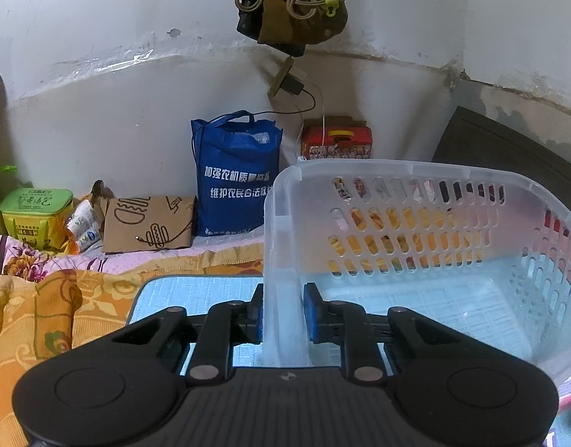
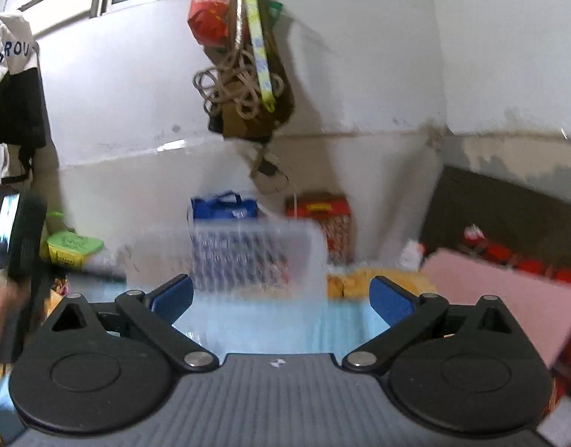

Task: Organize objects
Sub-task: 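Grasp the white KENT box with the right gripper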

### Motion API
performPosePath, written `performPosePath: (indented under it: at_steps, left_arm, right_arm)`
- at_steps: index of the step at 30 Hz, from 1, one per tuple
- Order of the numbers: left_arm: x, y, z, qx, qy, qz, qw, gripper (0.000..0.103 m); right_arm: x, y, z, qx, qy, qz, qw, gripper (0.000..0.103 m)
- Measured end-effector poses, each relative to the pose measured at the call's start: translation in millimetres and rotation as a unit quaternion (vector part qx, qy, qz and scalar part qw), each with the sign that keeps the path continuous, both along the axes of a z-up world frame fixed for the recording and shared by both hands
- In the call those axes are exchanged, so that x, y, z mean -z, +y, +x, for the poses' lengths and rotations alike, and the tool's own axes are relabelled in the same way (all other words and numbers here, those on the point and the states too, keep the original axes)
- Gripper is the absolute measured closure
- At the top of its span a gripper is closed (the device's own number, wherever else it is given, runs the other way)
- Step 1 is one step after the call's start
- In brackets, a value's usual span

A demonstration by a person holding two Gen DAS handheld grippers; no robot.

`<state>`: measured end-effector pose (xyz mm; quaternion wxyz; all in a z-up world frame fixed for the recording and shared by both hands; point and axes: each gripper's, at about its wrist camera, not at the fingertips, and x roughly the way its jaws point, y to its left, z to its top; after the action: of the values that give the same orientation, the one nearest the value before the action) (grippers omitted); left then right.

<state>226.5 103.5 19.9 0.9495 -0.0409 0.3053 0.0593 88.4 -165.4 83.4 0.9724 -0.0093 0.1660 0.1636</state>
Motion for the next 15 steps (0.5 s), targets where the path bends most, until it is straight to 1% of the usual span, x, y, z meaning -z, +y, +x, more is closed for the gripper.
performPosePath:
  at_steps: [3, 4, 6, 9, 10, 11, 13, 14, 15]
  left_arm:
    - [0.1, -0.4, 0.0, -0.001, 0.0, -0.001, 1.0, 0.08]
    - [0.4, -0.8, -0.4, -0.001, 0.0, 0.0, 1.0, 0.079]
    - [0.8, -1.1, -1.1, -0.001, -0.001, 0.001, 1.0, 0.079]
    - [1.1, -1.3, -1.5, -0.002, -0.001, 0.001, 1.0, 0.079]
    - [1.2, -0.9, -1.8, -0.003, -0.001, 0.001, 1.0, 0.079]
    - [1.3, -0.9, -2.2, -0.003, -0.002, 0.001, 1.0, 0.079]
    - [1.6, -1.1, -2.7, -0.004, -0.003, 0.005, 1.0, 0.079]
    - [1.8, -1.1, -2.5, -0.004, -0.003, 0.006, 1.0, 0.079]
    - [1.6, -0.9, -2.4, -0.004, -0.003, 0.006, 1.0, 0.079]
  right_arm:
    - [49.2, -1.1, -24.9, 0.011, 0.034, 0.005, 0.999, 0.0]
    - [64.3, -0.1, -35.9, 0.02, 0.039, 0.005, 0.999, 0.0]
    - [86.0, 3.5, -57.8, 0.024, 0.03, 0.015, 0.999, 0.0]
    - [111.8, 14.1, -87.8, 0.012, 0.008, 0.029, 0.999, 0.0]
    - [117.2, 17.9, -94.4, 0.012, -0.002, 0.025, 1.0, 0.003]
    - [119.3, 22.2, -96.5, 0.013, -0.008, 0.018, 1.0, 0.013]
    - [124.6, 33.4, -96.9, 0.01, -0.011, -0.01, 1.0, 0.026]
    - [126.3, 35.8, -96.0, 0.009, -0.011, -0.014, 1.0, 0.031]
    - [127.6, 36.4, -96.2, 0.005, -0.014, -0.012, 1.0, 0.034]
